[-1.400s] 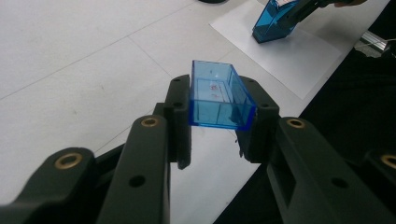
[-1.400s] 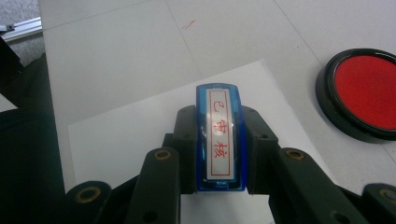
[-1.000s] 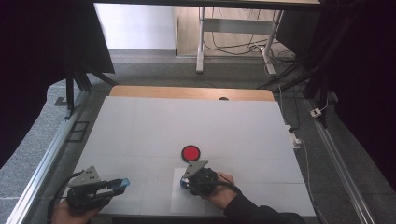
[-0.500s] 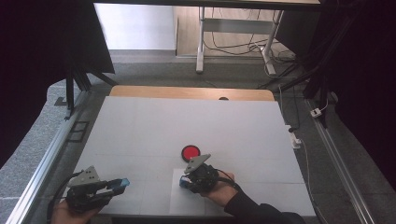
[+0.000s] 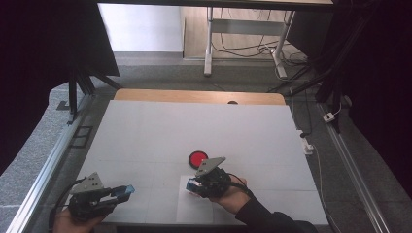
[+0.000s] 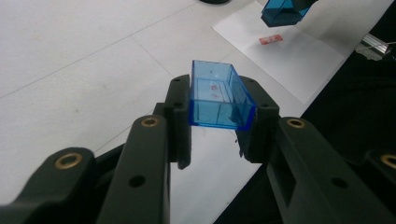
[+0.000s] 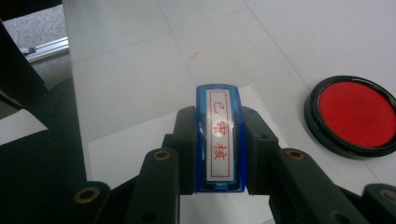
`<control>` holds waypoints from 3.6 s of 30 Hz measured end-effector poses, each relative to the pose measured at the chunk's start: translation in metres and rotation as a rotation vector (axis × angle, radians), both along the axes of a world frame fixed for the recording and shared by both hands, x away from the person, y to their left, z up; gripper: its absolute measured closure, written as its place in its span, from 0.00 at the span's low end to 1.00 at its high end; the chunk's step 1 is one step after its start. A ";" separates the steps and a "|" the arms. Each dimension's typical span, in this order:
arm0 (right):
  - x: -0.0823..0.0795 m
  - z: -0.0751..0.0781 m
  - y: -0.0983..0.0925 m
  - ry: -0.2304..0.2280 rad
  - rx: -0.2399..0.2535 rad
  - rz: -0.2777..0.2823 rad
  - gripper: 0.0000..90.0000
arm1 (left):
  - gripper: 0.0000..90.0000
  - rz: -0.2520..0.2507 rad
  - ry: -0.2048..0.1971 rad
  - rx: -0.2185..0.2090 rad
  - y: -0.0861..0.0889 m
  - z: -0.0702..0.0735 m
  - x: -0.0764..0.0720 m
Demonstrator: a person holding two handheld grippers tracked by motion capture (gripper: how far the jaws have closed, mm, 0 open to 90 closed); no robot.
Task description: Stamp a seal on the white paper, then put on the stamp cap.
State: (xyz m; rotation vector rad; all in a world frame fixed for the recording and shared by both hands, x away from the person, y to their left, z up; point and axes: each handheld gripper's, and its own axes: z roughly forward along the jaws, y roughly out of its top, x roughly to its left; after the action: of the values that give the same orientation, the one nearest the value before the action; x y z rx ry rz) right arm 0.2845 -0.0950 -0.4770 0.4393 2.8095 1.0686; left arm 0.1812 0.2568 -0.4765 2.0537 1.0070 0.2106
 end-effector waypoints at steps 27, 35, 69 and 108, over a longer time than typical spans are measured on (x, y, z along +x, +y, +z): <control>-0.007 0.037 -0.039 -0.028 0.195 -0.067 0.79 | 0.75 0.006 0.011 -0.001 0.000 0.000 0.001; -0.006 0.042 -0.048 -0.049 0.229 -0.084 0.79 | 0.75 0.005 0.016 -0.003 0.000 0.000 0.001; -0.005 0.057 -0.050 -0.017 0.313 -0.035 0.79 | 0.75 -0.183 -0.049 -0.079 -0.034 0.019 0.020; -0.007 0.070 -0.043 0.001 0.386 0.076 0.79 | 0.75 -0.607 -0.054 -0.191 -0.108 0.019 0.083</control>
State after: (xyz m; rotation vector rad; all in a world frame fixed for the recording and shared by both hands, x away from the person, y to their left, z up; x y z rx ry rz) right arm 0.2775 -0.1377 -0.4070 0.3642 2.6351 1.6355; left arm 0.2645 0.1485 -0.4572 2.0617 0.3216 -0.1420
